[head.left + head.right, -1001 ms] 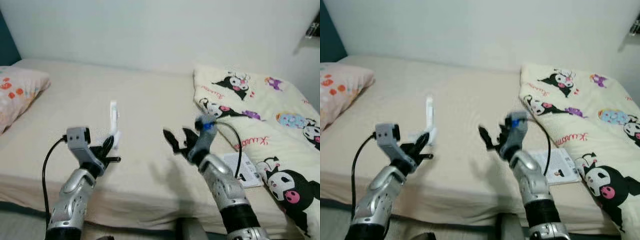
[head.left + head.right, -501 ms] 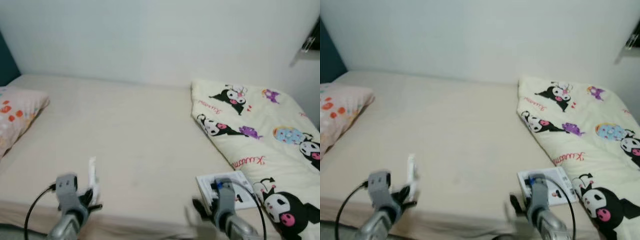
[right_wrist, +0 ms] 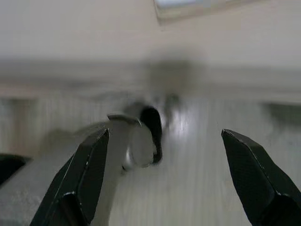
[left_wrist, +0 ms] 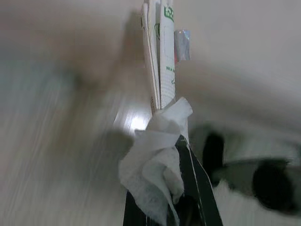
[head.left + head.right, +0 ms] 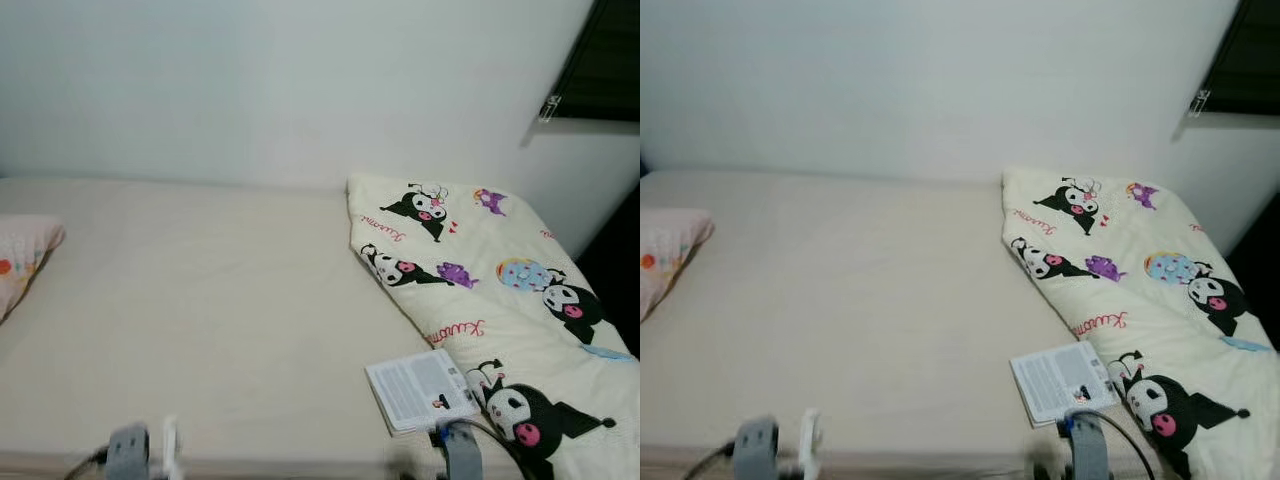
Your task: Clean up the room
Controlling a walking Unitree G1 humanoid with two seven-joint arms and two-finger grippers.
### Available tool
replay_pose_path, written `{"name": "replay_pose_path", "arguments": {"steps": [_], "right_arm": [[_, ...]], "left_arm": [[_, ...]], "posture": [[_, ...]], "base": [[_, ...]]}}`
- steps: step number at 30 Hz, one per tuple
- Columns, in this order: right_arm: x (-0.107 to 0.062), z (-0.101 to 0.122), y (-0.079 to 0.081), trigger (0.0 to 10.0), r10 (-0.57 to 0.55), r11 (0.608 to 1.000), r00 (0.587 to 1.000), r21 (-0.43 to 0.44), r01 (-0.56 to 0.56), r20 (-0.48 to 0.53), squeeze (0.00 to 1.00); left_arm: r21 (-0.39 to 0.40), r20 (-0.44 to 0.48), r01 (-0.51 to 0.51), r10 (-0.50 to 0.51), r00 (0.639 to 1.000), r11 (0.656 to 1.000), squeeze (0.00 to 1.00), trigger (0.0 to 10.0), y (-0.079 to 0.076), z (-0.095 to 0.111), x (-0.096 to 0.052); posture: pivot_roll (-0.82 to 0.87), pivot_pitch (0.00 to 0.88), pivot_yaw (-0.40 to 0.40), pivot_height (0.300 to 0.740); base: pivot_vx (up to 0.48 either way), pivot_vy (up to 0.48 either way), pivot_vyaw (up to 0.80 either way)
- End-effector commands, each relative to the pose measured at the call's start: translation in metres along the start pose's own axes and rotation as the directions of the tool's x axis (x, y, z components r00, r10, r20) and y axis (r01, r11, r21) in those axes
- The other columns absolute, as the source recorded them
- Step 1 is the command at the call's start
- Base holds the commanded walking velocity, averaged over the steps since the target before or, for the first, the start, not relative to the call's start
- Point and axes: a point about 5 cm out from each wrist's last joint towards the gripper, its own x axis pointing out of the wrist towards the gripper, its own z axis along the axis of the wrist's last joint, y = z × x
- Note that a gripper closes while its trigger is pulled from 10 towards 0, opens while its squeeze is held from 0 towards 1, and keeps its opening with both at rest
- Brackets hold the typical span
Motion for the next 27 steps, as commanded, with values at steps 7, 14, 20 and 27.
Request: {"name": "replay_pose_path", "arguments": {"steps": [7,14,20,27], "right_arm": [[-0.005,-0.021,-0.008,10.0,-0.054,0.999,0.994,0.0,0.054,-0.093,0.0],[-0.001,-0.016,0.0,10.0,-0.052,0.999,0.996,0.009,0.053,-0.078,0.0],[0.007,0.0,0.014,10.0,-0.03,0.998,0.998,-0.048,0.028,-0.054,0.0],[0.012,0.0,0.036,10.0,-0.004,0.995,0.997,-0.099,-0.003,-0.077,0.0]], "left_arm": [[0.146,-0.191,-0.05,0.077,0.979,0.988,0.0,10.0,0.008,-0.043,-0.01],[0.228,-0.16,-0.003,0.041,0.986,0.974,0.0,10.0,-0.008,-0.02,0.001],[0.276,-0.143,0.003,0.038,0.989,0.961,0.0,10.0,-0.012,-0.011,0.004],[0.291,-0.147,-0.003,0.048,0.988,0.957,0.0,10.0,-0.014,-0.011,0.005]], "posture": [[-0.03,0.0,-0.062,0.74],[-0.01,0.0,-0.06,0.74],[-0.01,0.0,-0.053,0.74],[-0.01,0.0,-0.062,0.74]], "base": [[0.0,0.0,0.0],[0.0,0.0,0.0],[0.0,0.0,0.67],[0.0,0.0,0.8]]}}
